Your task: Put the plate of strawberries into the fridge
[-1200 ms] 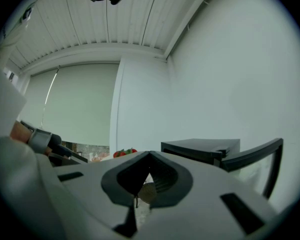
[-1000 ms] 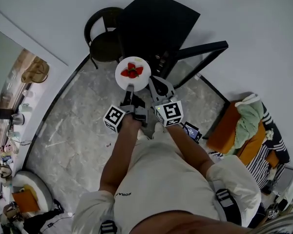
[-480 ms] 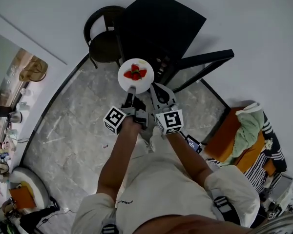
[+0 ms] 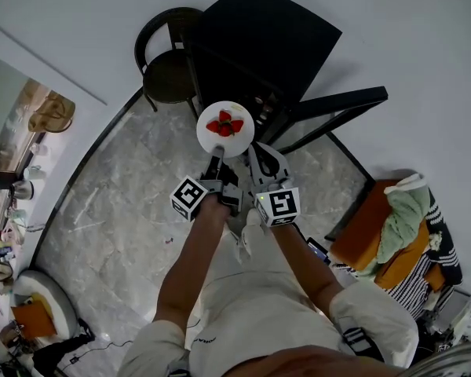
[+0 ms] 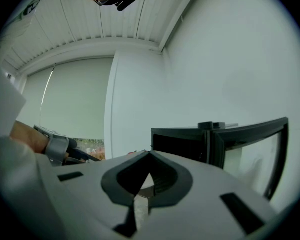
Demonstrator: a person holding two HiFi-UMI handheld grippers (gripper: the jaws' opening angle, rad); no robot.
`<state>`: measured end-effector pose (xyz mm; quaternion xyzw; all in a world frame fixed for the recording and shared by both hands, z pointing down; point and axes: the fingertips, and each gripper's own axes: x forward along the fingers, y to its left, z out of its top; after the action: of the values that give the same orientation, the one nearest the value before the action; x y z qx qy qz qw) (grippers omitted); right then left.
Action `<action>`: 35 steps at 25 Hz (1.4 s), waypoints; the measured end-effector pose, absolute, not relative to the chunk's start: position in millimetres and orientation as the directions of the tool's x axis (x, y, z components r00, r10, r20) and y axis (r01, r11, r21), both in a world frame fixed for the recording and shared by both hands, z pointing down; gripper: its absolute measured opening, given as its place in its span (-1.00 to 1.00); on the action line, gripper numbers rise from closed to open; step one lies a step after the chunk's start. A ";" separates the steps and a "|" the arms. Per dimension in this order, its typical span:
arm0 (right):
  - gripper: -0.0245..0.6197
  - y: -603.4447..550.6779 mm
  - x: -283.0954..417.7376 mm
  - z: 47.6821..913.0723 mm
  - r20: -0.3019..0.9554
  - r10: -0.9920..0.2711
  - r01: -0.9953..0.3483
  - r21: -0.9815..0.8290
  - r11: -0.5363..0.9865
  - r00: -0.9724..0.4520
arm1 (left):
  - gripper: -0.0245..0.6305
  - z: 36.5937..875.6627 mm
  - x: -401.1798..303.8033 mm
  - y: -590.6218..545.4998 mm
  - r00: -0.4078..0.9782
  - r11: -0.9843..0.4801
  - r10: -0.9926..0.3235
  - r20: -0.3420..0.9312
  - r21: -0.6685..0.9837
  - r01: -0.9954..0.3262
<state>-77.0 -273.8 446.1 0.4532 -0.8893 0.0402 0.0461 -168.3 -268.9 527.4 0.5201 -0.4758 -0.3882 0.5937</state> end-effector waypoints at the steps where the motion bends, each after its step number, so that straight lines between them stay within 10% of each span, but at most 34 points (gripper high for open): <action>1: -0.89 -274.1 -78.3 449.6 0.122 -0.802 -0.810 -0.029 0.586 -0.585 | -0.90 533.3 -168.4 -269.4 0.250 0.163 -0.954 0.166 0.986 -0.032; 35: -0.89 -312.6 -78.9 565.8 0.141 -0.828 -0.840 -0.061 0.540 -0.543 | -0.89 686.1 -160.3 -369.2 0.314 0.183 -0.927 0.202 0.979 -0.092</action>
<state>-78.9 -312.6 565.8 0.4759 -0.8761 0.0607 0.0472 -160.3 -369.2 686.1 0.5384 -0.4733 -0.3447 0.6060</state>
